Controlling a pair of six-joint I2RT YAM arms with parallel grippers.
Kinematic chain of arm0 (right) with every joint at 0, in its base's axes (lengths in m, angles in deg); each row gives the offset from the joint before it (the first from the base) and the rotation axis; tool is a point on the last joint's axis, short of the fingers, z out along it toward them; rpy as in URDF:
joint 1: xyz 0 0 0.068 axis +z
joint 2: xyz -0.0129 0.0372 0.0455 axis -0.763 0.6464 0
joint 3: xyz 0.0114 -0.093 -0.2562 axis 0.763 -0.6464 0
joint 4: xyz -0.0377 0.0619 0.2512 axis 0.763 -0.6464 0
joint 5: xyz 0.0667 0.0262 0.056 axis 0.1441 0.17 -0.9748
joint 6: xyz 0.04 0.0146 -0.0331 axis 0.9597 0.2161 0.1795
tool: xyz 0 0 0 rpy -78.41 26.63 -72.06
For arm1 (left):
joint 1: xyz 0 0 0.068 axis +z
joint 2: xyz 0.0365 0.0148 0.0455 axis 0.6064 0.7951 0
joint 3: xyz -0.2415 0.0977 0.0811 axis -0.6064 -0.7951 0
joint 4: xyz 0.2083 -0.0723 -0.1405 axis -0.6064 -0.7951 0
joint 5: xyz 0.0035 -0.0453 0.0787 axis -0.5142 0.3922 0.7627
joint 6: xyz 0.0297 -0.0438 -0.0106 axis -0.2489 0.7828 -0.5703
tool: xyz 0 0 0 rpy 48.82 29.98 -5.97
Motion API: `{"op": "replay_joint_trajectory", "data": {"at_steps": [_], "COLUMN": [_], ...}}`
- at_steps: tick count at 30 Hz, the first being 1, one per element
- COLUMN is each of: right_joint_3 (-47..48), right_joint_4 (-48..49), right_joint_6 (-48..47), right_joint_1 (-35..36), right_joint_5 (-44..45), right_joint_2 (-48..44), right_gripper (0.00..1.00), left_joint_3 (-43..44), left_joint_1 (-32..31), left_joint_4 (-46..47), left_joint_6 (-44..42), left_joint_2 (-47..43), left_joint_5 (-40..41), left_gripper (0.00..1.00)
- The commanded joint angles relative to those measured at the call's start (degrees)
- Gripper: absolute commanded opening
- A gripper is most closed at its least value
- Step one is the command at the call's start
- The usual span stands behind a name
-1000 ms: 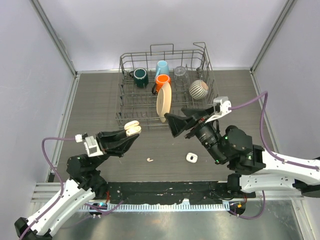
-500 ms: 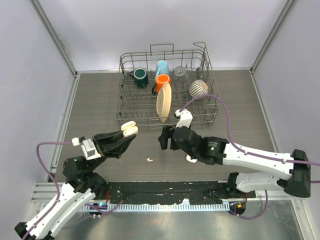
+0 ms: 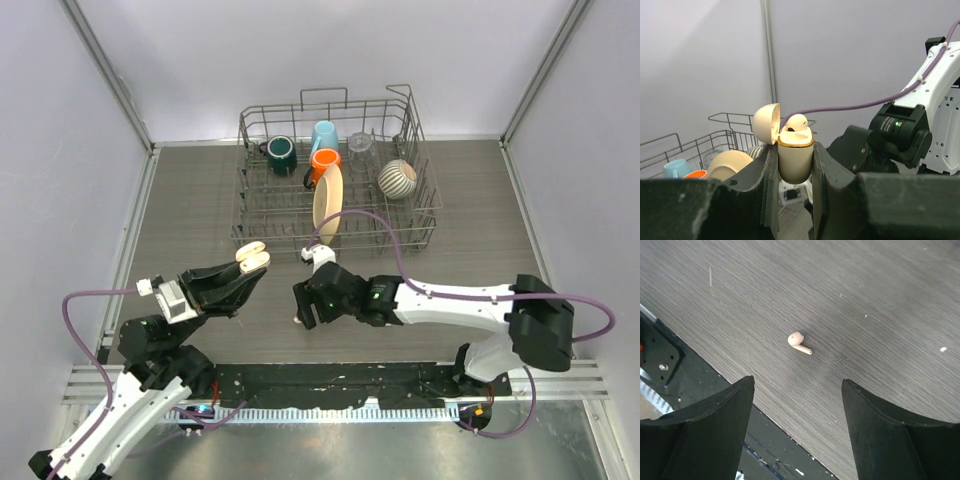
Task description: Insert the wireless bluetooth earbuds into the charging case
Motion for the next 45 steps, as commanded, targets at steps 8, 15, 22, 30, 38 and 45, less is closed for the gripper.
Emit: {"op": "replay_joint_trajectory", "data": {"at_steps": [8,15,22,30,38,45], "right_joint_3": [5.80,9.05,10.64,11.78,11.78,8.71], "right_joint_4": [4.34,4.70,4.87,4.61,2.86,-1.53], "right_joint_6": [-5.99,-8.71,-9.42,-8.45,-6.78,0.85], "right_joint_1": [1.62,2.24,2.24,2.24,2.24,2.24], "right_joint_5": [-3.01,-1.60,1.03,1.74,4.02,11.56], "right_joint_2": [11.99,17.97,21.22,23.86,24.04,21.06], "right_gripper": [0.76,0.76,0.69,0.56,0.39,0.12], "left_joint_3": [2.68,2.33,2.33,2.33,2.33,2.24], "left_joint_1": [0.32,0.32,0.32,0.32,0.32,0.32], "left_joint_4": [-1.37,-2.51,-3.04,-3.91,-4.27,-4.71], "left_joint_6": [-2.06,-2.06,-2.42,-2.77,-2.94,-2.94], "left_joint_2": [-0.61,-1.41,-1.84,-2.64,-3.08,-3.34], "left_joint_5": [1.13,1.83,2.01,2.36,2.62,2.97], "left_gripper": [0.00,0.00,0.00,0.00,0.00,0.00]}}
